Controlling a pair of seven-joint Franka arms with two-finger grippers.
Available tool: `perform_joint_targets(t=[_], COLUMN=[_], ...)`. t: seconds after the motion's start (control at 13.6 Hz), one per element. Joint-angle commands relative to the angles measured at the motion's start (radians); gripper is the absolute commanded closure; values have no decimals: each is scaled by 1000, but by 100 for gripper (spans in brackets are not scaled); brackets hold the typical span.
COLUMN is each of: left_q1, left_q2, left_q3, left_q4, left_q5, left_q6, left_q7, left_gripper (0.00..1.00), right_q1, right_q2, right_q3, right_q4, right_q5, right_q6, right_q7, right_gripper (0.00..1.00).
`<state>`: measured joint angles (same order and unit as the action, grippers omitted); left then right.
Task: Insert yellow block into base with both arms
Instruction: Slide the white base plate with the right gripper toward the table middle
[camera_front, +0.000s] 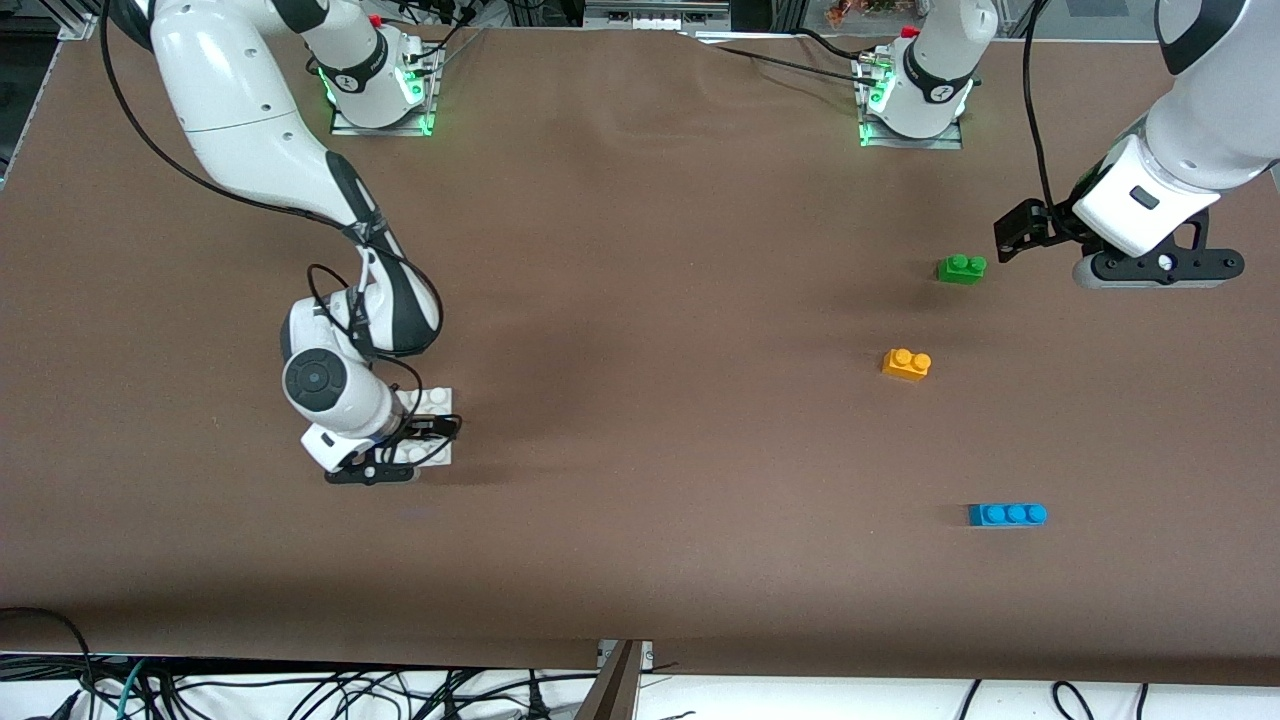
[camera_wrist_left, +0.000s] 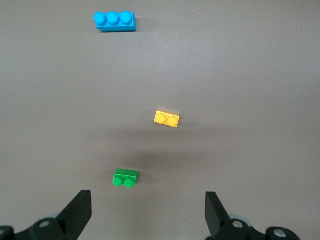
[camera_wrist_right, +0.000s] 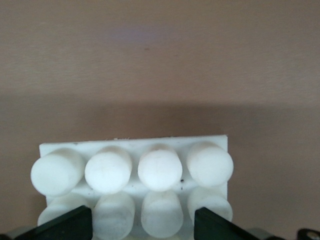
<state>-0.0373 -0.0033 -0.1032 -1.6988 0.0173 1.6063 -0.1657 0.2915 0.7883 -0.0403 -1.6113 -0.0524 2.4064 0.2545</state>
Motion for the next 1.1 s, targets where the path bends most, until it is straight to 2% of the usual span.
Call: perform_joint_targets(t=[0.0, 1.03], left_q1=[5, 5], left_q2=[11, 11], left_q3=[2, 2], left_q4=[25, 24], left_q5=[-31, -30], left_q6=[-9, -11], left_q7=[9, 8], left_gripper=[0, 0], right_q1=[55, 340], right_q2=[38, 121], right_q3=[5, 7], right_q4=[14, 181], right_q5=[25, 26], right_q6=[22, 33], right_q7=[81, 488], right_gripper=[0, 0])
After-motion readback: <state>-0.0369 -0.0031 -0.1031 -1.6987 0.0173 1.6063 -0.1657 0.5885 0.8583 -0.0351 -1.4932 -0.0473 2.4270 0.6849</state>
